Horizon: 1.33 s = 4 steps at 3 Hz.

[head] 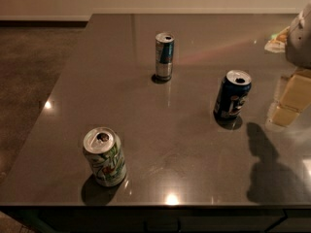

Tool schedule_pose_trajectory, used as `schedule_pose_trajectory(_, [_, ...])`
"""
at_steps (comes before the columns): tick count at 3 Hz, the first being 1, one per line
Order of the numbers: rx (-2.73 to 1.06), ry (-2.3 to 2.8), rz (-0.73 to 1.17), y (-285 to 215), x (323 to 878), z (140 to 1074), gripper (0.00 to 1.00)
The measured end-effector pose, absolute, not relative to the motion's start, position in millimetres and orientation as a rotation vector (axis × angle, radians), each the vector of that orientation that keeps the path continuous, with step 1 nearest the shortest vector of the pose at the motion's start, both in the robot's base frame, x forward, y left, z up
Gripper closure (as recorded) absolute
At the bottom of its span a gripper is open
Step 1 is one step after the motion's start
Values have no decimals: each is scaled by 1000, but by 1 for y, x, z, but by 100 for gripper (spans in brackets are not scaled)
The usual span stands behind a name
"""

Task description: Move pepsi can near 7up can

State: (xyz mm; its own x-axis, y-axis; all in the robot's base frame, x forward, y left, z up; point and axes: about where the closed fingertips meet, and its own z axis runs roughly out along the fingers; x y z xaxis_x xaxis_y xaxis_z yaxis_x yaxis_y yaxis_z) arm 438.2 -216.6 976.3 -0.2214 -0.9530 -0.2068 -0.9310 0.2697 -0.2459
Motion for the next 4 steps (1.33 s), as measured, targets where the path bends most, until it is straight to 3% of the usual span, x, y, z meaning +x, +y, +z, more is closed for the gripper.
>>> schedule_pose_trajectory(2, [-1710, 2240, -73, -216, 442, 978, 0])
schedule_pose_trajectory(4, [-1532, 2269, 119, -214, 488, 962, 0])
